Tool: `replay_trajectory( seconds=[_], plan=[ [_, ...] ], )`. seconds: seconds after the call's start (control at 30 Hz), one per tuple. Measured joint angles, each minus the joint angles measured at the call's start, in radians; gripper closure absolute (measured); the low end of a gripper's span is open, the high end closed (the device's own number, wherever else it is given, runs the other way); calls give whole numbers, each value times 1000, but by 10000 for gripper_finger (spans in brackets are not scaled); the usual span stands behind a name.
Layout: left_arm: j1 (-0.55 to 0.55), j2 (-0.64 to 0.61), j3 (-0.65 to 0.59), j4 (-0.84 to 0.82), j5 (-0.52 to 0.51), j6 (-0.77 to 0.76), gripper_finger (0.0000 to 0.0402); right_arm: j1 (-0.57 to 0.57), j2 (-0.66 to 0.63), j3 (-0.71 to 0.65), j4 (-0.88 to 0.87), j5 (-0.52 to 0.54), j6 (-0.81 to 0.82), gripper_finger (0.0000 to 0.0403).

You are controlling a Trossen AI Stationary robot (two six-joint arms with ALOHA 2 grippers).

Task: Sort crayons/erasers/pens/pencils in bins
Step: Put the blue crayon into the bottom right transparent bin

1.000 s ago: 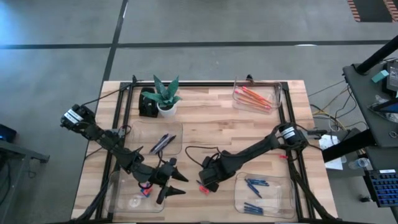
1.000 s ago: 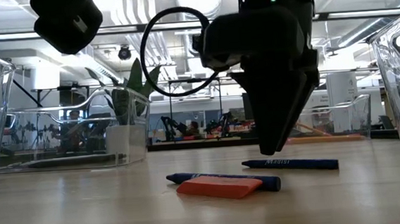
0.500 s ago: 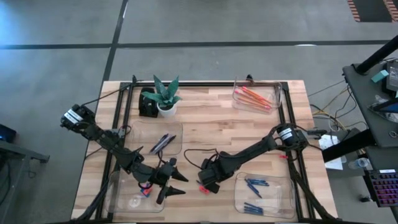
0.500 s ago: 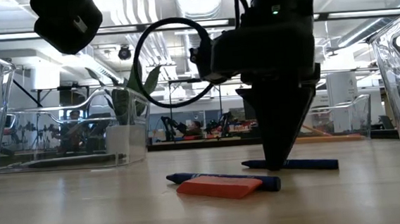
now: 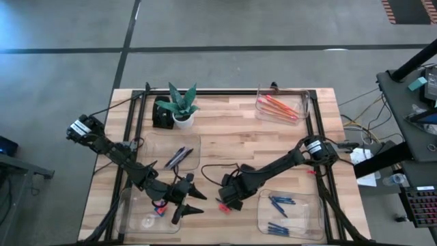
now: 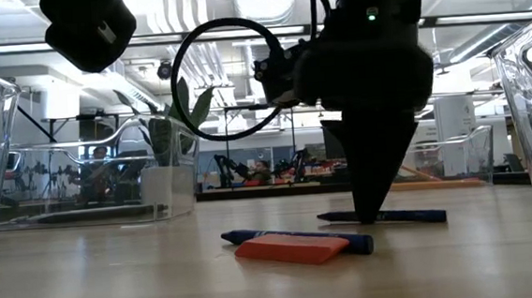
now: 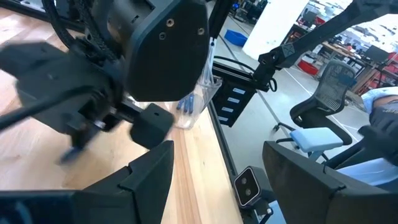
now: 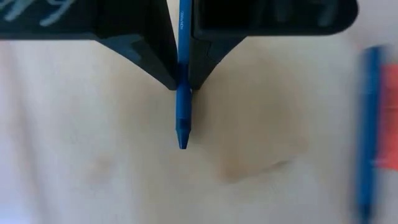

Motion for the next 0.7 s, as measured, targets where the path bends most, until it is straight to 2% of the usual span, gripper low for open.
replay_trajectory(
  seconds=[0.27, 0.4, 0.5, 0.7],
  plan=[
    [0, 0, -2, 0, 0, 0, 169, -1, -130, 9, -132, 286, -2, 385],
    [0, 0, -2, 0, 0, 0, 169, -2, -214, 8, -224, 359, 57, 385],
    [0, 0, -2, 0, 0, 0, 169, -2, -278, 9, -298, 325, 85, 385],
    [0, 0, -8, -1, 0, 0, 169, 55, -361, 8, -435, 104, 210, 385]
  ],
)
